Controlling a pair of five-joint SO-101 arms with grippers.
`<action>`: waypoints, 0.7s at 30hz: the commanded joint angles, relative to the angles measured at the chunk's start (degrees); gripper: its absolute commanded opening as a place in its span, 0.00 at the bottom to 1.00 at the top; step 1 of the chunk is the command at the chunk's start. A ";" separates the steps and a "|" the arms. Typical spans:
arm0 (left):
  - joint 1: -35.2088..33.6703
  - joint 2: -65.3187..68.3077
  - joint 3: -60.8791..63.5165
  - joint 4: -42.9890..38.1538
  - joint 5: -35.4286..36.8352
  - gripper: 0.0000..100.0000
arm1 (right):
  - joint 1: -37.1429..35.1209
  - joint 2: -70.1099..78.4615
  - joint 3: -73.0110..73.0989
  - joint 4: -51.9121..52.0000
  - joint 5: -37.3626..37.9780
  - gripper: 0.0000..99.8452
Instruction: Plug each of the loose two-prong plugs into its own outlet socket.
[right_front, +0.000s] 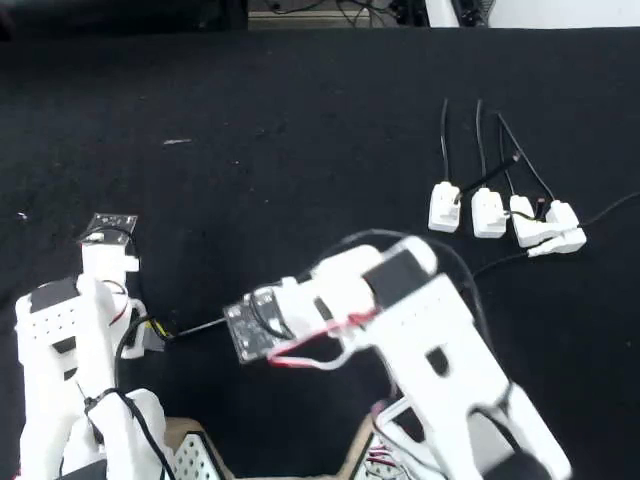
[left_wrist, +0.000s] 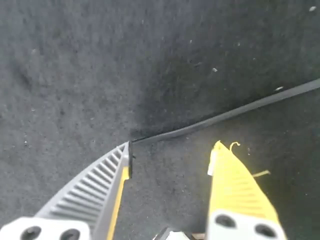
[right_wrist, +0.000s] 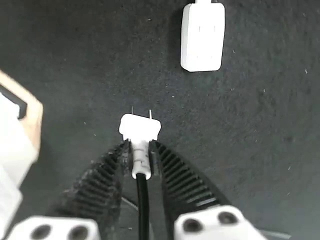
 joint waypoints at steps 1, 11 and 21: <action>-0.57 -1.23 0.13 0.09 -0.70 0.26 | -1.67 7.25 -8.04 -1.14 1.93 0.01; -0.40 -1.23 4.26 -0.44 -0.62 0.26 | -5.45 22.55 -19.38 -1.23 7.03 0.01; -0.40 -1.32 11.56 -10.02 -0.35 0.26 | -5.54 29.23 -21.76 -8.62 7.91 0.01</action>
